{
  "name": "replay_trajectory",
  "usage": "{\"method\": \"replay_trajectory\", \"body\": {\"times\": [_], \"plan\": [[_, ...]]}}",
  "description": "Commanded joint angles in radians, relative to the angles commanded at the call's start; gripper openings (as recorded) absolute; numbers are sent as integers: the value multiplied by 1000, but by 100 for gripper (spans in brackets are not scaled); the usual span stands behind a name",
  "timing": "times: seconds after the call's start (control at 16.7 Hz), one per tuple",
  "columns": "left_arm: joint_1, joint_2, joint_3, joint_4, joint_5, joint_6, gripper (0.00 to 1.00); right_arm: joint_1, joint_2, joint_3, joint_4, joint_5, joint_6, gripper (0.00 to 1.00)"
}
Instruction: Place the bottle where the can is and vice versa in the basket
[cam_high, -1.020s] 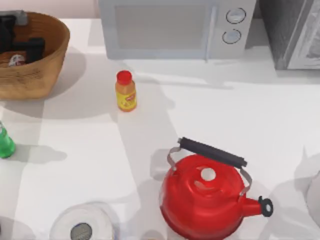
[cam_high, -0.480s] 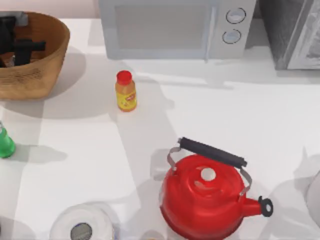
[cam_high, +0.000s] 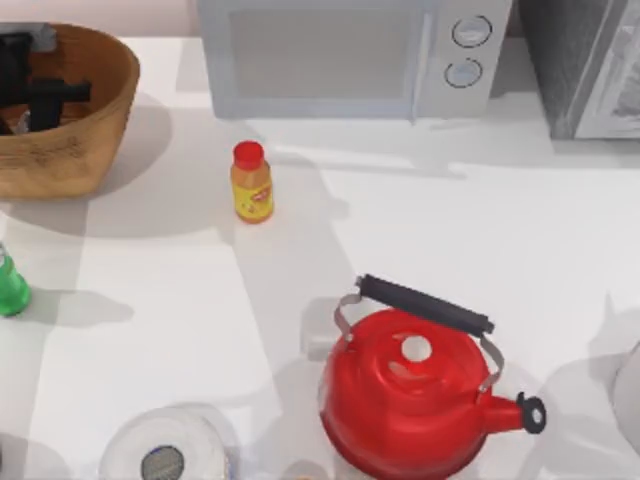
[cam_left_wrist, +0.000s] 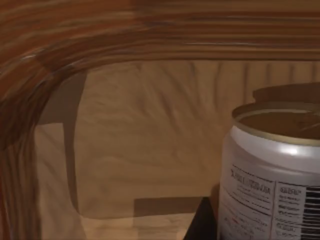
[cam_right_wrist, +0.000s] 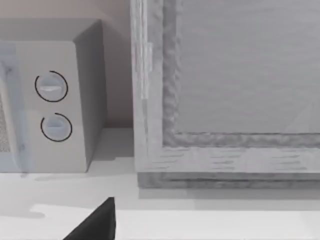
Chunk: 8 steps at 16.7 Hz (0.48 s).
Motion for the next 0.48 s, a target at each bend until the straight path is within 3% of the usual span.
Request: {"method": "replay_trajectory", "body": {"times": [0.48], "plan": [[0, -210, -156, 76, -12, -21, 0, 0, 0, 0, 0, 0, 0, 100]]}}
